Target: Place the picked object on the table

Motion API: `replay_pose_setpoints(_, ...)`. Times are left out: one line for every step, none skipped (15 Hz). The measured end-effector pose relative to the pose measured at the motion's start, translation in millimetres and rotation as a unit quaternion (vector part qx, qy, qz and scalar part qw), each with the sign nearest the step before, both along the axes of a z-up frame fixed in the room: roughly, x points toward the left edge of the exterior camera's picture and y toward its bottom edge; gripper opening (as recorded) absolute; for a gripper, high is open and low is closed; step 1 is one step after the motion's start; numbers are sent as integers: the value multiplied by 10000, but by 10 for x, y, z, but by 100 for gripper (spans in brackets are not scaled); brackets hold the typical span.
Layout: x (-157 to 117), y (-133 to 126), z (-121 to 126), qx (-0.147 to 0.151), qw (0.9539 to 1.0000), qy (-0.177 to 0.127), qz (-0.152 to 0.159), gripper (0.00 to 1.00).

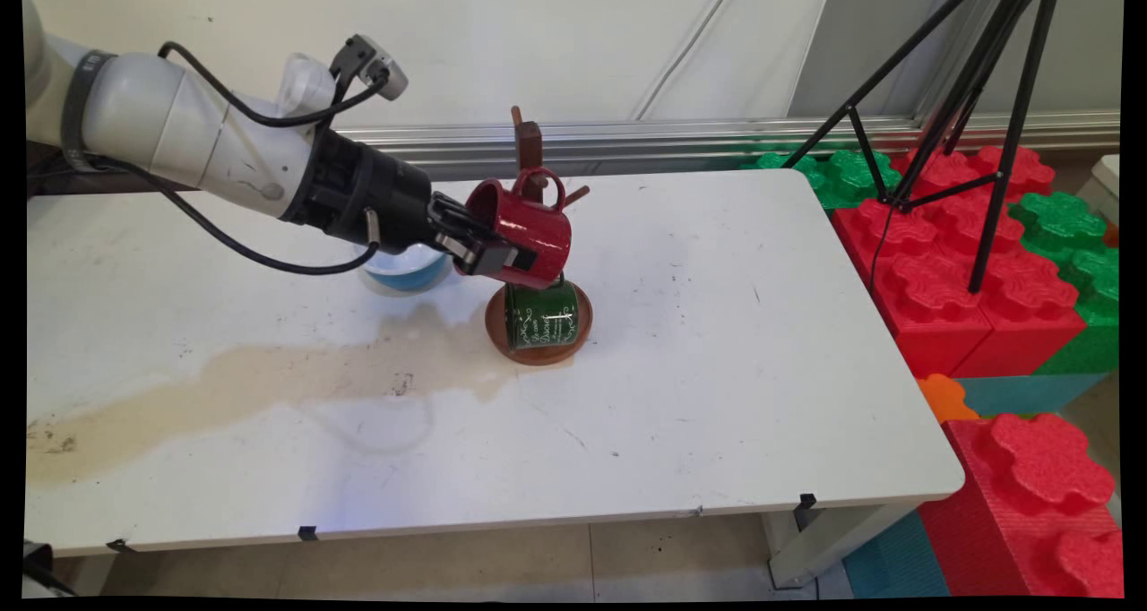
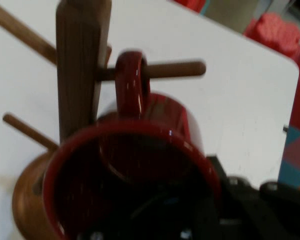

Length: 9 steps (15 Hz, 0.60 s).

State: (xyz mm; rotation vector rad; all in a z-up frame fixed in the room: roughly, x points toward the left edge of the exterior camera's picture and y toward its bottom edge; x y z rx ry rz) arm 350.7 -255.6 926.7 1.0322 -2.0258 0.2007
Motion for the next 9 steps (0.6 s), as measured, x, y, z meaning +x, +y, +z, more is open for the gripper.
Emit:
replay_pose_setpoints(5,10,15,-3,10000,-8,2,0)
replay_pose_setpoints(11,24,31,-4,10000,-18,5,0)
replay_pose_setpoints(15,39,45,-4,10000,-26,9,0)
replay_pose_setpoints(18,51,57,-3,10000,-31,13,0)
replay_pose_setpoints(17,65,70,0,10000,-32,11,0)
replay_pose_setpoints(15,80,83,4,10000,-25,7,0)
replay_pose_setpoints(9,94,92,8,10000,-18,-5,0)
replay_pose_setpoints(-4,109,105,12,10000,-4,-24,0)
replay_pose_setpoints(-18,124,117,14,10000,18,-46,0)
